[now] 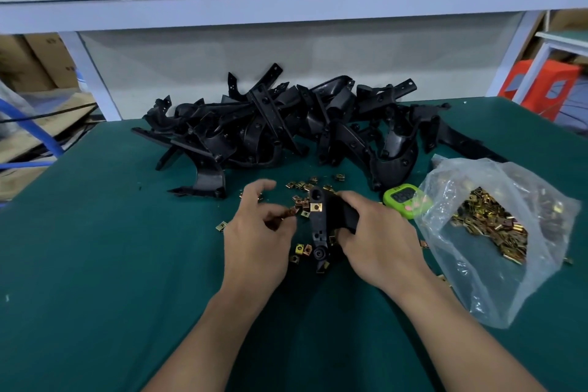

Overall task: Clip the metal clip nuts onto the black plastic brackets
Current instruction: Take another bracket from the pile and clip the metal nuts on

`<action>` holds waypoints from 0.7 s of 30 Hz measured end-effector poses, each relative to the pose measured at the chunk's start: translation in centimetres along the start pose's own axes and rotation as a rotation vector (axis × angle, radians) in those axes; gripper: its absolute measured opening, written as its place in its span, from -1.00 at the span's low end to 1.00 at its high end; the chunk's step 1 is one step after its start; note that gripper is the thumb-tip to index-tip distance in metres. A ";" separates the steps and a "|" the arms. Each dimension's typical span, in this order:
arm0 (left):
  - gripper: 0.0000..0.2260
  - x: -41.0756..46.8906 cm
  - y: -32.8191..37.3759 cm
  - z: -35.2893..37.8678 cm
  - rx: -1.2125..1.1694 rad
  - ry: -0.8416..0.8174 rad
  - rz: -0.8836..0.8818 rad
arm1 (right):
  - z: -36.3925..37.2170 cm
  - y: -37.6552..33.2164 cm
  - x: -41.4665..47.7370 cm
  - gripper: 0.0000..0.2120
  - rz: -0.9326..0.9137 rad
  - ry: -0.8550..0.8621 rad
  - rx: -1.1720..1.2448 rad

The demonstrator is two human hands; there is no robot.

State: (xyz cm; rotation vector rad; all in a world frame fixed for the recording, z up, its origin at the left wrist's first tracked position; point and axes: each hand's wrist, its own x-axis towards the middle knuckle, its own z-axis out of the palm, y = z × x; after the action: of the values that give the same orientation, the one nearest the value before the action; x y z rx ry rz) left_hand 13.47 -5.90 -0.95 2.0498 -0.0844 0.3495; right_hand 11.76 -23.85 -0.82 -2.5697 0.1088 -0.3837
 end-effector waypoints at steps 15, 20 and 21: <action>-0.69 0.1 0.0 -0.2 -0.118 -0.100 -0.008 | -0.3 0.0 0.0 -0.52 0.018 -0.005 0.014; -0.70 0.1 -0.3 0.1 -0.216 -0.203 -0.082 | -0.3 0.0 0.1 -0.54 0.014 -0.017 0.015; -0.71 0.2 -0.3 0.1 -0.234 -0.224 -0.100 | -0.3 0.0 0.1 -0.54 0.016 -0.015 0.015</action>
State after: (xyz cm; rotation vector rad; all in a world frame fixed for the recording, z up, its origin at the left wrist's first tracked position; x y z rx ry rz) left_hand 13.73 -5.79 -1.20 1.8464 -0.1521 0.0439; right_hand 11.77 -23.96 -0.55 -2.5547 0.1207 -0.3581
